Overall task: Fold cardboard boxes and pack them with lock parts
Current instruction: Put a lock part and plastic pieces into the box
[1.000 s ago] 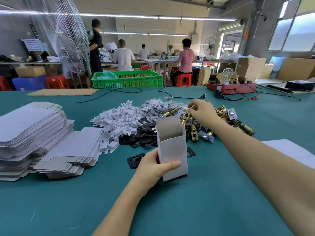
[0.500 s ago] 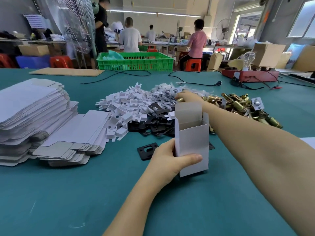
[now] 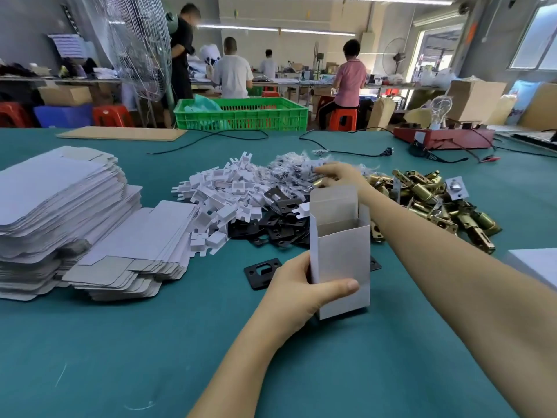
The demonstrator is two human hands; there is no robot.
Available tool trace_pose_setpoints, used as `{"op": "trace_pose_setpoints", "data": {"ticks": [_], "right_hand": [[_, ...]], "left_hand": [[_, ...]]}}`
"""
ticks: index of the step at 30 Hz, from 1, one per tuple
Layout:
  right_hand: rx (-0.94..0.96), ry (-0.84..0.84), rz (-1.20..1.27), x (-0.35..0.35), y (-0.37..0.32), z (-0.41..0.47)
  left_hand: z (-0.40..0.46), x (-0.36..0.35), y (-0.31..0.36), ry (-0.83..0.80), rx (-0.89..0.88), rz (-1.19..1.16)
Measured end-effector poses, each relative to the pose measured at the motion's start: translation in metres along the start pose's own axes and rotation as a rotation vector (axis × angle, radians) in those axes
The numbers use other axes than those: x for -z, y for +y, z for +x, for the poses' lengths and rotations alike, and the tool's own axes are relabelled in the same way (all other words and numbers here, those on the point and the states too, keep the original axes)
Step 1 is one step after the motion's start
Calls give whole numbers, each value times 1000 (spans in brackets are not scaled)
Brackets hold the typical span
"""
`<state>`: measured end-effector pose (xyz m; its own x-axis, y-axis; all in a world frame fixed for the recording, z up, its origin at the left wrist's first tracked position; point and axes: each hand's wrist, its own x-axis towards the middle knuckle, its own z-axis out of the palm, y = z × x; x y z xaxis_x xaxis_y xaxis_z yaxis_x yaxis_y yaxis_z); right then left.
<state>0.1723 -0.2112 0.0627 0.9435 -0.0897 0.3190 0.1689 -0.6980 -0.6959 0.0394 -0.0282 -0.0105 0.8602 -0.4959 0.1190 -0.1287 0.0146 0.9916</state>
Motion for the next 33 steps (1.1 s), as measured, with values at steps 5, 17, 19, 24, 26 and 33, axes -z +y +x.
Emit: {"op": "trace_pose_setpoints", "data": {"ticks": [5,17,19,24,26,33], "right_hand": [[-73,258,407,42,-7,-62],[104,267,733,126,-71,-172],[209,135,566,125,-82,-178],[365,11,219,107,-94,-180],[391,-21,98,98,-93,-178],[432,111,-89,101,-88,-174]], "left_hand": [[-4,0,6,6,23,22],[-20,-9,26,-42,39,112],[-20,-9,26,-45,24,112],[-18,-9,24,-53,4,121],[-17,-9,23,-60,-6,125],[-15,-7,20,-56,-19,109]]}}
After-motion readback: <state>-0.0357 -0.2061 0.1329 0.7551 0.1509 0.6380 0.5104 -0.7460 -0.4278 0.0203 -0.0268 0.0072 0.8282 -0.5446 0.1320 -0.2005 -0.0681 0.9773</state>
